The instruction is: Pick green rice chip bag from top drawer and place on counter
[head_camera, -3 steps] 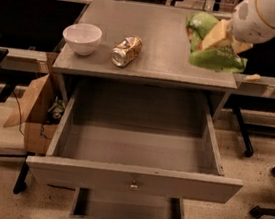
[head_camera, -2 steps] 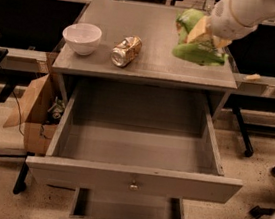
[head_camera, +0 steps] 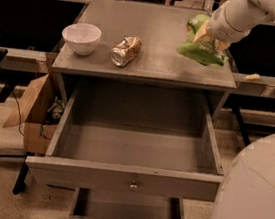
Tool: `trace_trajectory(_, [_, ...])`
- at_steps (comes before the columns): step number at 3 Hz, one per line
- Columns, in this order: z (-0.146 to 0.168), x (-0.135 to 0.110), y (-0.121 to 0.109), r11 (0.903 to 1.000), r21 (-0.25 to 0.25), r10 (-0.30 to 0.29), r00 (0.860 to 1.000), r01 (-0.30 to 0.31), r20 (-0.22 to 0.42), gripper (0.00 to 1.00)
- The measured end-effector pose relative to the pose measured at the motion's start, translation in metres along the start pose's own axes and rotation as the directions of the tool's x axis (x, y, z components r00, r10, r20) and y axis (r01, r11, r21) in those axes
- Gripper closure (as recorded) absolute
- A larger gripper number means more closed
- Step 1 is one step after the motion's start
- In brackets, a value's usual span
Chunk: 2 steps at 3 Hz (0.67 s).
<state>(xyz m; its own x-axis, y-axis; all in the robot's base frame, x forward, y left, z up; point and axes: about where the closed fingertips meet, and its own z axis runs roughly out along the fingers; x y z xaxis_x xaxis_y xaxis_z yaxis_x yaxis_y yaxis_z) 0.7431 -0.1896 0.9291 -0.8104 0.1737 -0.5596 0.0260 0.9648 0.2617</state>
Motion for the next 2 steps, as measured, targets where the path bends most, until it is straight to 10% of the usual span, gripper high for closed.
trace_trajectory(2, [0.0014, -0.0020, -0.0172, 0.9988, -0.040, 0.028, 1.000, -0.027, 0.007, 0.26])
